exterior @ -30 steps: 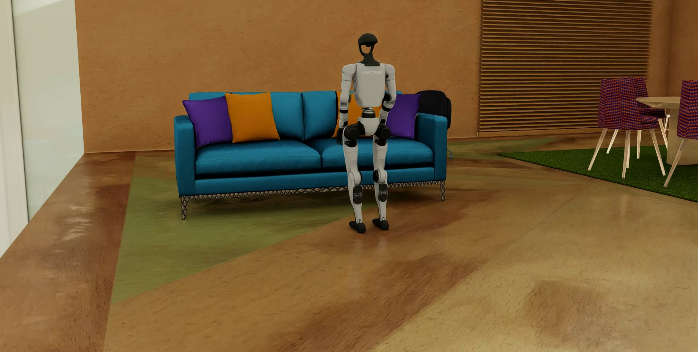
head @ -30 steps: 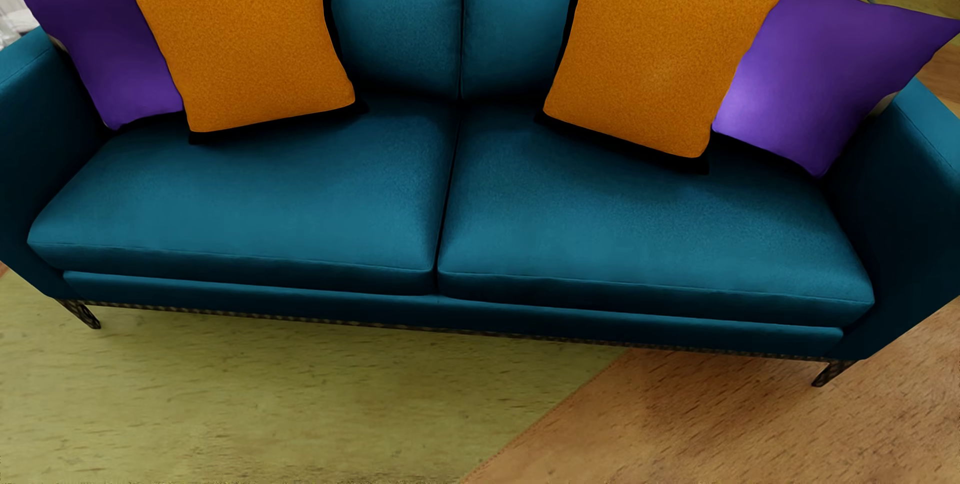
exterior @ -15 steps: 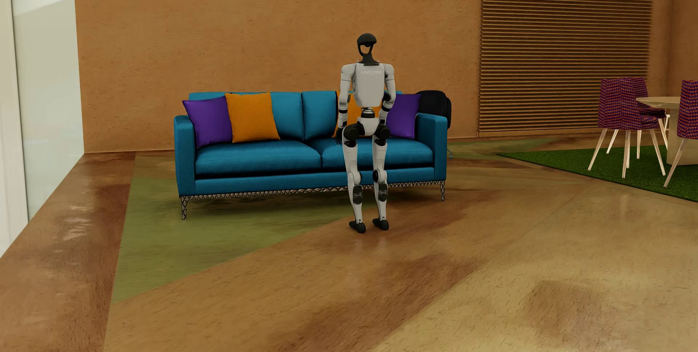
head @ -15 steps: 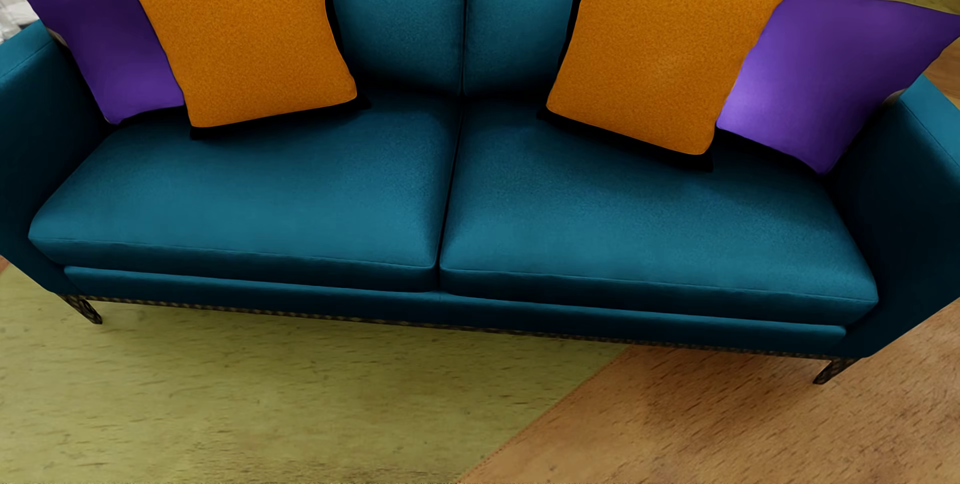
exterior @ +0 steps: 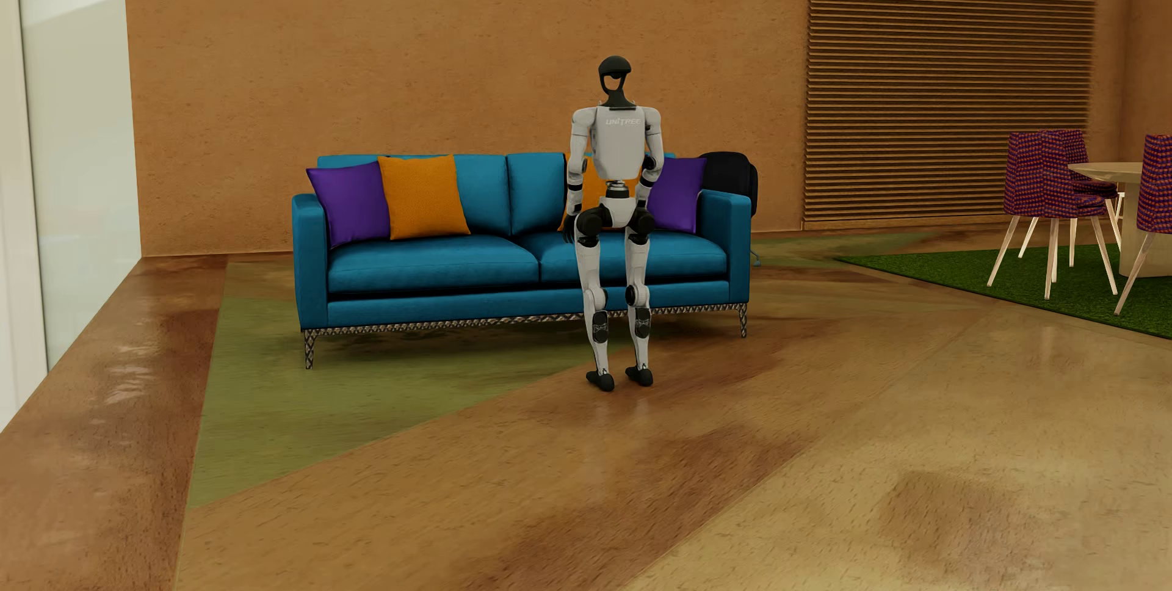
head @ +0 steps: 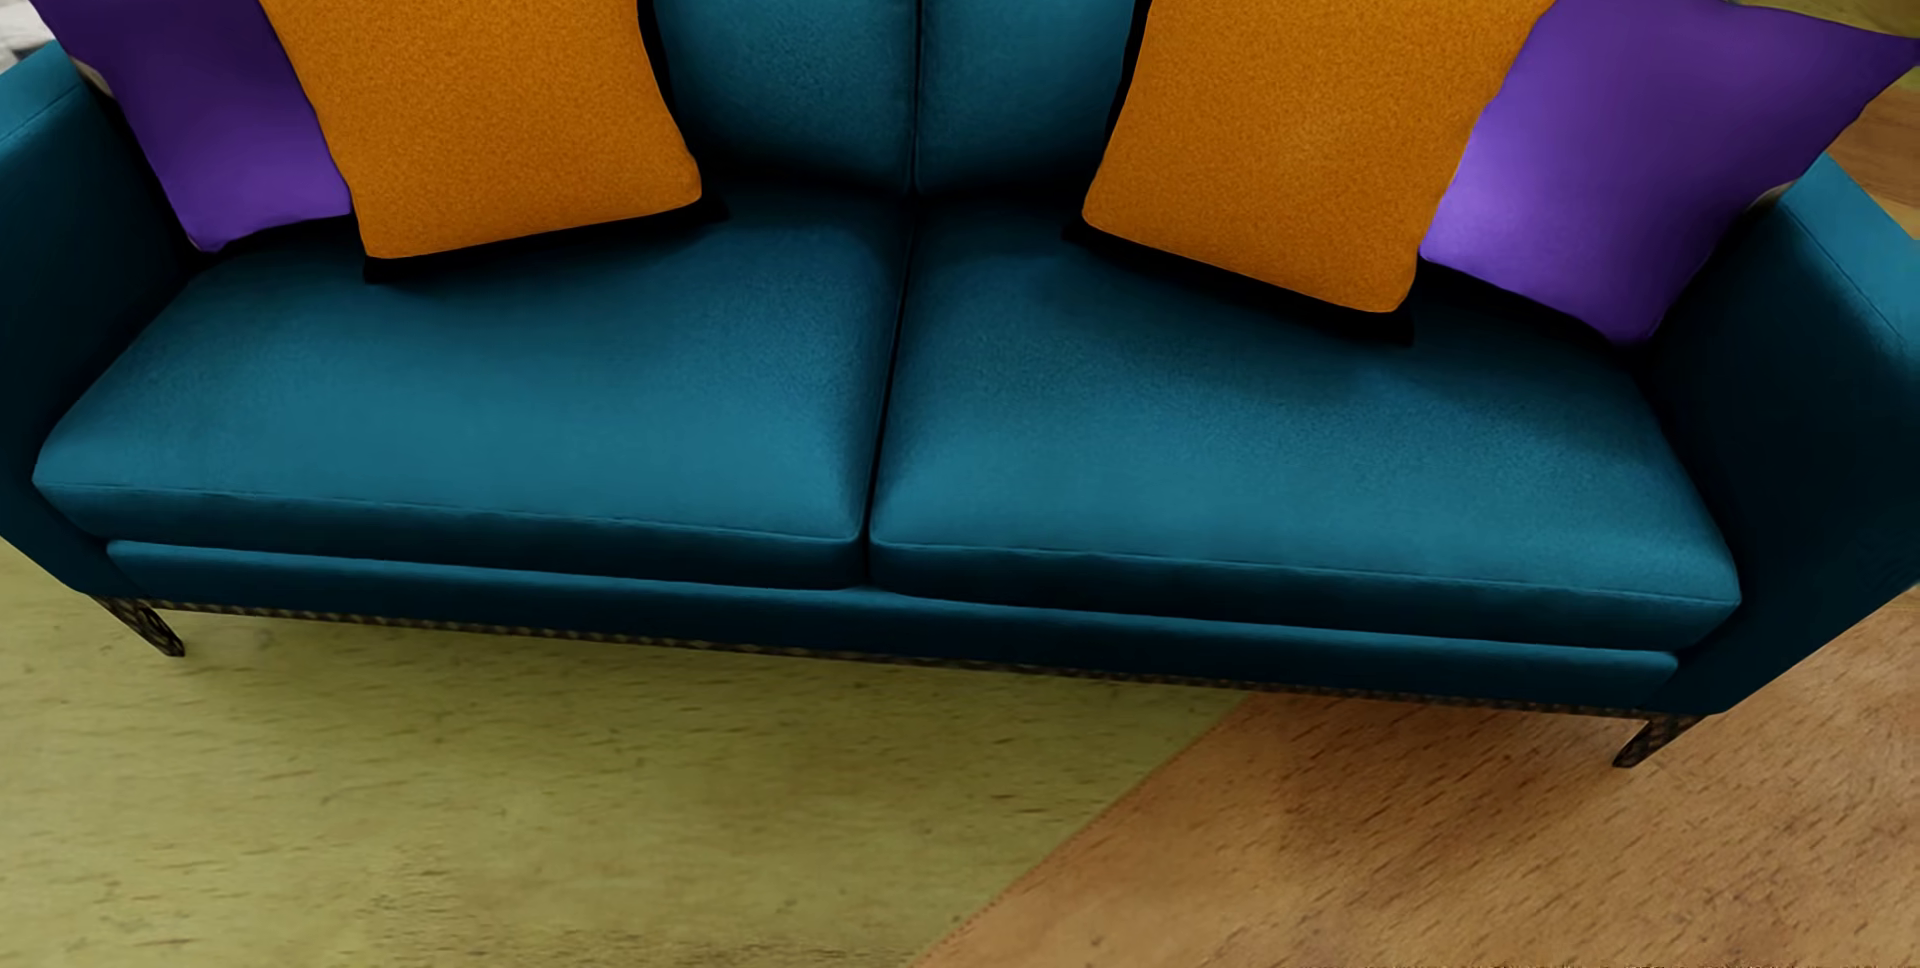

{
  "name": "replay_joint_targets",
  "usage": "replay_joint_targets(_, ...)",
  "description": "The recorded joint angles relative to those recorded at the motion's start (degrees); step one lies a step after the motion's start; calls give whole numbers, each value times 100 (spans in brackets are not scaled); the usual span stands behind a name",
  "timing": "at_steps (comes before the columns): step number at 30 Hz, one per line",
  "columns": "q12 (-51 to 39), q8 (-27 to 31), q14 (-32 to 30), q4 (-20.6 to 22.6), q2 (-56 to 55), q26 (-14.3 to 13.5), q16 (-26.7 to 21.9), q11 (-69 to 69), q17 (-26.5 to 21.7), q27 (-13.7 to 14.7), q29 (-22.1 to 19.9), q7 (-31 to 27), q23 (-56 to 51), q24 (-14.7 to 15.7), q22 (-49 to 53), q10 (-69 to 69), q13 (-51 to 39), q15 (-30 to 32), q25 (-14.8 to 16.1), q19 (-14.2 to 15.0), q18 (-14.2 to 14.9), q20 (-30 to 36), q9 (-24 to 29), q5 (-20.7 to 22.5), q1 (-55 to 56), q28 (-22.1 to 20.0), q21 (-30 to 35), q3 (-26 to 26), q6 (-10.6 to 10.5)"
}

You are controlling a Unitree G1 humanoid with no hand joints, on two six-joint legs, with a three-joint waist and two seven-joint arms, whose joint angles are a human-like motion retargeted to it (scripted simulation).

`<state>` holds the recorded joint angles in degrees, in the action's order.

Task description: Go to the sofa

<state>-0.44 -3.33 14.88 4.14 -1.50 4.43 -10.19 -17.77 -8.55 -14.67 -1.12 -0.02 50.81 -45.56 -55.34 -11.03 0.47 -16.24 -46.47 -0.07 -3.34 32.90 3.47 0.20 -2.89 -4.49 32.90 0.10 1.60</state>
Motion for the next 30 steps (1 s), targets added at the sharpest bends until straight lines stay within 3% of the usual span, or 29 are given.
replay_joint_targets(8,61,52,25,-25,12,101,121,-32,38,103,41,59,23,117,108,5,-48,-13,-11,-32,13,-201,4,30,-45,-37,-204,-14,5)
replay_joint_targets(15,78,26,36,-22,38,87,220,-65,57,129,67,38,-18,22,95,-34,-3,-44,-76,-75,15,-187,42,26,-58,-48,-346,-6,13)
replay_joint_targets(22,25,15,17,-22,35,152,250,-30,-48,597,682,19,59,16,104,-25,-145,-45,-422,-96,33,-168,112,28,-37,-4,-314,-14,16)
replay_joint_targets(26,-13,1,-5,-41,39,166,260,67,43,392,351,2,26,4,94,-10,-97,-8,-539,-93,49,-127,113,48,2,-9,-484,-17,14)
replay_joint_targets(30,22,11,0,-58,25,85,192,64,139,297,247,18,24,27,93,-19,17,-12,-402,-97,66,-123,108,65,15,-13,-624,-22,11)
